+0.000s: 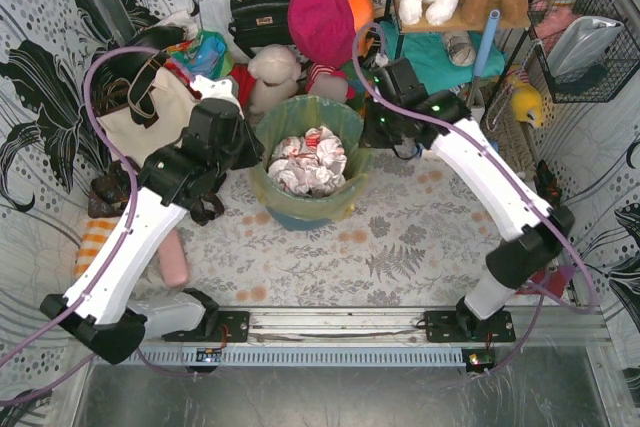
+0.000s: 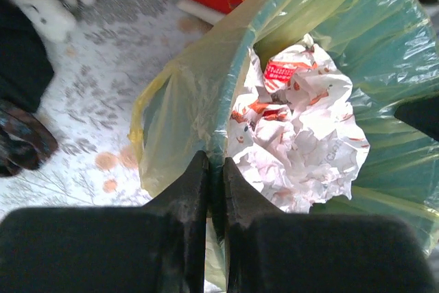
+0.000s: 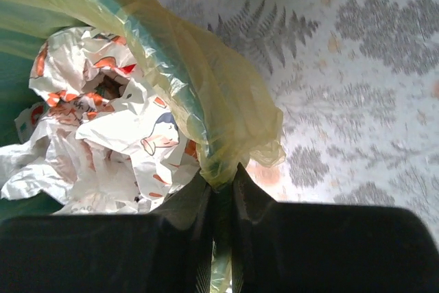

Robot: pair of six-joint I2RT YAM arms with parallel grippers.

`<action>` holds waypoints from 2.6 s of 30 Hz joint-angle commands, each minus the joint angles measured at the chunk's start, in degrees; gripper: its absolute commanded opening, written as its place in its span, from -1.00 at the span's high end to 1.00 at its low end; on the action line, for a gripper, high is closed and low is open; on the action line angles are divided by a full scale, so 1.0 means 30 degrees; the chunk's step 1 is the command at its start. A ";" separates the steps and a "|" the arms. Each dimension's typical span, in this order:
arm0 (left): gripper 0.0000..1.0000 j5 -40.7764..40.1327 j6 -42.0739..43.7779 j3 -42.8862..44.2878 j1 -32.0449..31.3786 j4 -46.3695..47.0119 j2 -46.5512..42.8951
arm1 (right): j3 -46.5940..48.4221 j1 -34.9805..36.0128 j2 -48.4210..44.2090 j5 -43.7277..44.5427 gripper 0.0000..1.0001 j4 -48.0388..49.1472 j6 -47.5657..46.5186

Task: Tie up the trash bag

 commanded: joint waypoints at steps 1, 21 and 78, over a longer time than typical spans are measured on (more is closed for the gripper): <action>1.00 0.2237 -0.2339 -0.1300 -0.2286 0.0185 -0.1540 | -0.1840 0.0380 -0.2989 0.0065 1.00 0.0219 0.0490; 0.81 -0.0067 -0.9143 -0.2993 -1.1244 -0.1724 -0.1822 | -0.5906 0.0438 -0.7091 0.1249 1.00 -0.1983 0.0426; -0.08 -0.2395 -1.0715 -1.5044 -0.6567 0.2746 -0.8215 | -1.1576 0.0379 -1.2695 0.7671 -0.28 0.1609 0.2184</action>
